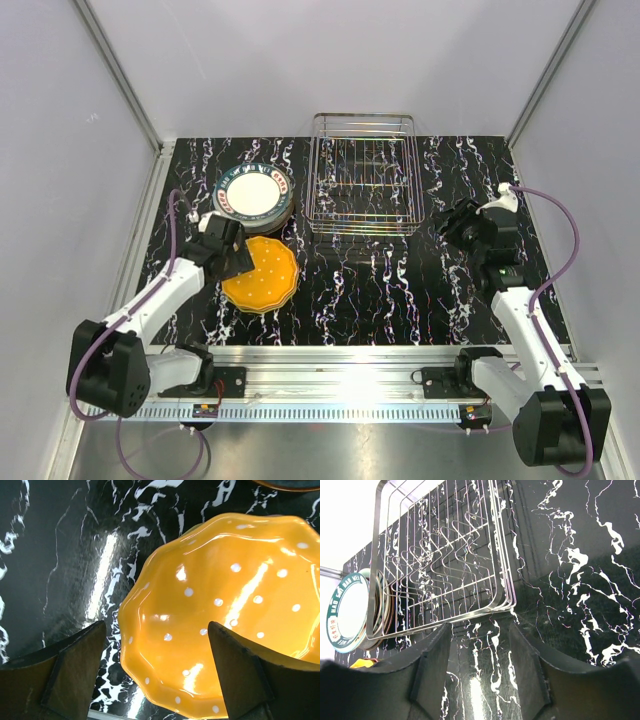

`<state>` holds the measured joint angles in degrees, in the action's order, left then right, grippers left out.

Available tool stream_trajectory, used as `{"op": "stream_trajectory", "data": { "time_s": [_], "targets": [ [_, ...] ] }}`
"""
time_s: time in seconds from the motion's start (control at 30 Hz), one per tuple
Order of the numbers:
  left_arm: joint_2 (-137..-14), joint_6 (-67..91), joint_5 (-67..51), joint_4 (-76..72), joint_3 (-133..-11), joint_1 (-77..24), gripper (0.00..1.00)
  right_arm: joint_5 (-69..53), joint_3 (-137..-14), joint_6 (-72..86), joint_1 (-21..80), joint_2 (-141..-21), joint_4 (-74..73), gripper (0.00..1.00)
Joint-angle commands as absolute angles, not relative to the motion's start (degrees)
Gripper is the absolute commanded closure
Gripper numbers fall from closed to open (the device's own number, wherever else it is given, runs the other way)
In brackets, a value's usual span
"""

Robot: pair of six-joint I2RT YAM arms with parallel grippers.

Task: Load the plates into the dish rack
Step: Grab a plate with the left arm

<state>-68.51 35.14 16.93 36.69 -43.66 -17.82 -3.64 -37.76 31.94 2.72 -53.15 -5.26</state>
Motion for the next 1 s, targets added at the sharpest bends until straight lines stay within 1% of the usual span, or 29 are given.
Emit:
{"op": "stream_trajectory", "data": {
  "time_s": [0.0, 0.17, 0.33, 0.37, 0.4, 0.47, 0.57, 0.6, 0.67, 0.7, 0.8, 0.9, 0.97],
  "targets": [
    [-65.1, 40.4, 18.9, 33.8, -41.5, -17.4, 0.16, -2.5, -37.4, 32.2, 3.4, -52.6, -2.3, 0.43],
    [-64.5, 43.1, 19.0, 31.9, -38.9, -16.9, 0.18, -2.5, -37.2, 32.4, 3.4, -52.8, -1.8, 0.46],
    [-66.1, 43.6, 15.6, 29.2, -37.1, -16.0, 0.19, -2.5, -37.3, 32.3, 3.5, -52.8, -1.9, 0.48],
    [-66.3, 43.4, 15.2, 28.3, -36.9, -15.9, 0.21, -2.4, -37.2, 32.4, 3.4, -52.9, -1.9, 0.48],
    [-66.3, 43.3, 14.7, 27.9, -36.7, -15.9, 0.25, -2.5, -37.2, 32.4, 3.5, -52.8, -1.9, 0.48],
    [-66.3, 43.1, 14.6, 27.5, -36.7, -15.9, 0.29, -2.5, -37.2, 32.5, 3.5, -53.0, -1.8, 0.48],
    [-66.3, 43.1, 14.5, 27.0, -36.6, -15.9, 0.31, -2.4, -37.2, 32.5, 3.4, -53.2, -1.9, 0.48],
    [-66.4, 43.0, 14.2, 26.8, -36.5, -15.9, 0.35, -2.5, -37.3, 32.6, 3.4, -53.3, -1.8, 0.48],
    [-66.7, 43.0, 13.9, 26.5, -36.5, -15.9, 0.38, -2.5, -37.2, 32.6, 3.4, -53.3, -1.8, 0.48],
    [-66.9, 42.7, 13.5, 26.2, -36.4, -15.9, 0.42, -2.5, -37.2, 32.5, 3.5, -53.3, -1.8, 0.48],
    [-67.8, 42.0, 12.7, 25.7, -36.6, -15.9, 0.47, -2.8, -37.2, 32.5, 3.4, -53.4, -1.9, 0.48],
    [-68.0, 41.7, 12.1, 24.8, -36.6, -15.9, 0.55, -3.2, -37.3, 32.6, 3.5, -53.7, -1.6, 0.48],
    [-68.2, 41.1, 11.5, 23.7, -36.4, -15.9, 0.64, -3.1, -37.3, 32.7, 3.5, -53.8, -1.6, 0.48]
  ]
}}
